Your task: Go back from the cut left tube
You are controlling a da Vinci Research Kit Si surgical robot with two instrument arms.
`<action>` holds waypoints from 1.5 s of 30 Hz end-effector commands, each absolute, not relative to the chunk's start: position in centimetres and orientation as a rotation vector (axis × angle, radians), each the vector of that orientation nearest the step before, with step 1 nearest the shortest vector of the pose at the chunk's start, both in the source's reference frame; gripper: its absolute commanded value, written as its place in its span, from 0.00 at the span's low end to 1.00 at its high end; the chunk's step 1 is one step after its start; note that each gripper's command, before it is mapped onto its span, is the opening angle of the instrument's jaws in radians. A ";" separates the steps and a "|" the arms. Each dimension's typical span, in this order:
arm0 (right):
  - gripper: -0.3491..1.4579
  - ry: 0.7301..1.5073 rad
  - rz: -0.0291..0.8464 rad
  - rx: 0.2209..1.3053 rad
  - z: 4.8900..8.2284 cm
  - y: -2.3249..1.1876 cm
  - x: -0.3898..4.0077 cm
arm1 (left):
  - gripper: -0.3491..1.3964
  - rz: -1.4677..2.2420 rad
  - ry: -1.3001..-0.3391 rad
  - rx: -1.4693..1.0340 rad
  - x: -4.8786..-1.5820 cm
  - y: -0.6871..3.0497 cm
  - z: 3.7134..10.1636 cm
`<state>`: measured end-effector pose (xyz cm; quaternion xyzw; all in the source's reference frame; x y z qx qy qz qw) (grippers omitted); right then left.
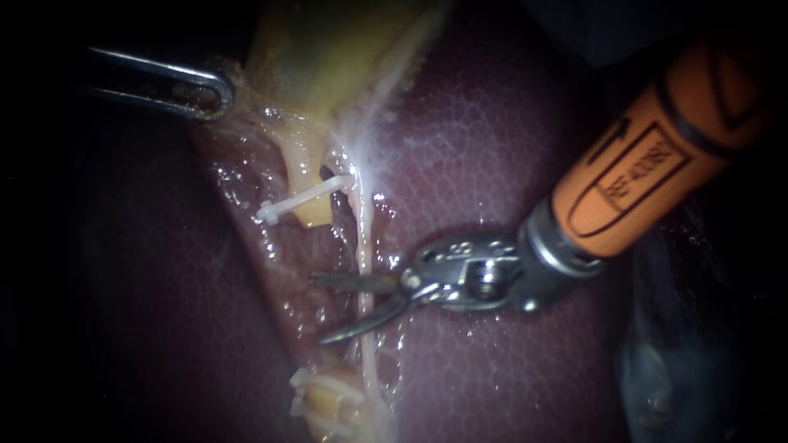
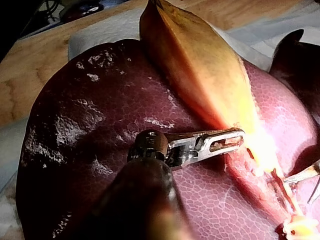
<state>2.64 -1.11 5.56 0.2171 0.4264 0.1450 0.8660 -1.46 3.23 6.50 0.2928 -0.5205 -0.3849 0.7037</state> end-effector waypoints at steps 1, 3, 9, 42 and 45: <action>0.98 0.851 0.283 0.426 5.50 -1.10 2.55 | 0.00 -0.856 -1.158 0.651 -1.45 3.23 6.50; 0.98 0.784 0.265 0.370 5.37 -1.04 2.39 | 0.00 -0.856 -1.158 0.651 -1.45 3.23 6.51; 0.98 0.692 0.253 0.246 4.98 -0.77 1.87 | 0.00 -0.855 -1.158 0.651 -1.46 3.23 6.52; 0.99 0.631 0.248 0.243 4.93 -0.68 1.69 | 0.00 -0.814 -1.153 0.650 -2.04 3.00 7.19; 0.99 0.631 0.248 0.243 4.93 -0.68 1.69 | 0.00 -0.813 -1.153 0.651 -2.03 3.00 7.18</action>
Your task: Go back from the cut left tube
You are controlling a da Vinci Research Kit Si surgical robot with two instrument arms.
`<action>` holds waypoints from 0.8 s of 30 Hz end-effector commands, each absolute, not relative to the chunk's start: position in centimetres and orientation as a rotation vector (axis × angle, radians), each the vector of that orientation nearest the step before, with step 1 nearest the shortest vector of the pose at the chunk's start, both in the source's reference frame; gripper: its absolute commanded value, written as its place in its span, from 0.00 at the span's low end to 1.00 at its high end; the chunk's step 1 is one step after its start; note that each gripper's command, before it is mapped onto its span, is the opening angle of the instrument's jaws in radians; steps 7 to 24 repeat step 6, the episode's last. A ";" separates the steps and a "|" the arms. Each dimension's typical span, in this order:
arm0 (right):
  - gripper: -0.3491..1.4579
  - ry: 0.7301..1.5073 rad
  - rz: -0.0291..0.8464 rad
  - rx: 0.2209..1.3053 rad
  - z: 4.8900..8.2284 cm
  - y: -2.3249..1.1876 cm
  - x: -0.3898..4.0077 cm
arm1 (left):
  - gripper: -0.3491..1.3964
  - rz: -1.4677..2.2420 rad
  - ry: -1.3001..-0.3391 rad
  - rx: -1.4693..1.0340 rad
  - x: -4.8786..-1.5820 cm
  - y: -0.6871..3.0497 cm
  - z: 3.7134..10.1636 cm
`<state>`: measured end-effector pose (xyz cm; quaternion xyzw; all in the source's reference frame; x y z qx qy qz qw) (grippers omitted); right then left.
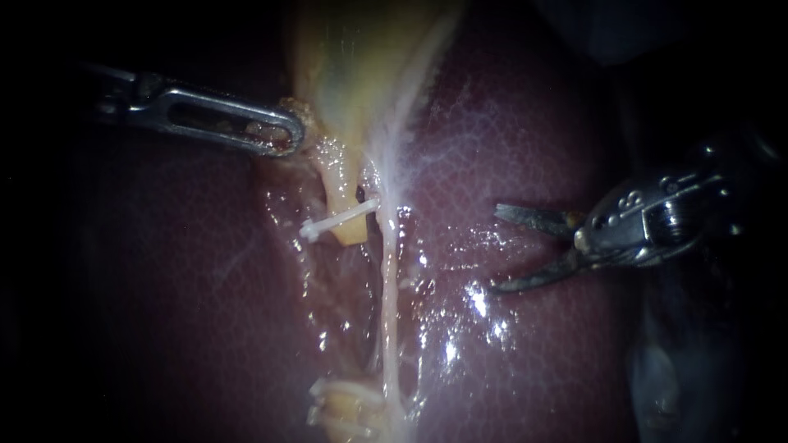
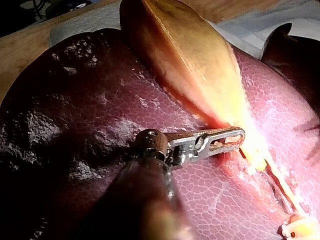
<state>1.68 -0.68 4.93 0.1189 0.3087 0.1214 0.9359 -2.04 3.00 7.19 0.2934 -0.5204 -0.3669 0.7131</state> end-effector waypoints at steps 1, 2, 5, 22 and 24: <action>0.99 0.631 0.248 0.243 4.93 -0.68 1.69 | 0.00 -0.813 -1.153 0.651 -2.03 3.00 7.18; 0.99 0.631 0.248 0.243 4.93 -0.68 1.68 | 0.00 -0.813 -1.153 0.651 -2.03 3.00 7.18; 0.99 0.639 0.245 0.255 4.93 -0.68 1.69 | 0.00 -0.813 -1.153 0.652 -2.01 3.00 7.18; 0.99 0.656 0.238 0.279 4.93 -0.67 1.70 | 0.00 -0.812 -1.153 0.653 -2.00 3.00 7.17; 0.99 0.656 0.238 0.279 4.93 -0.67 1.70 | 0.00 -0.812 -1.153 0.653 -2.00 3.00 7.17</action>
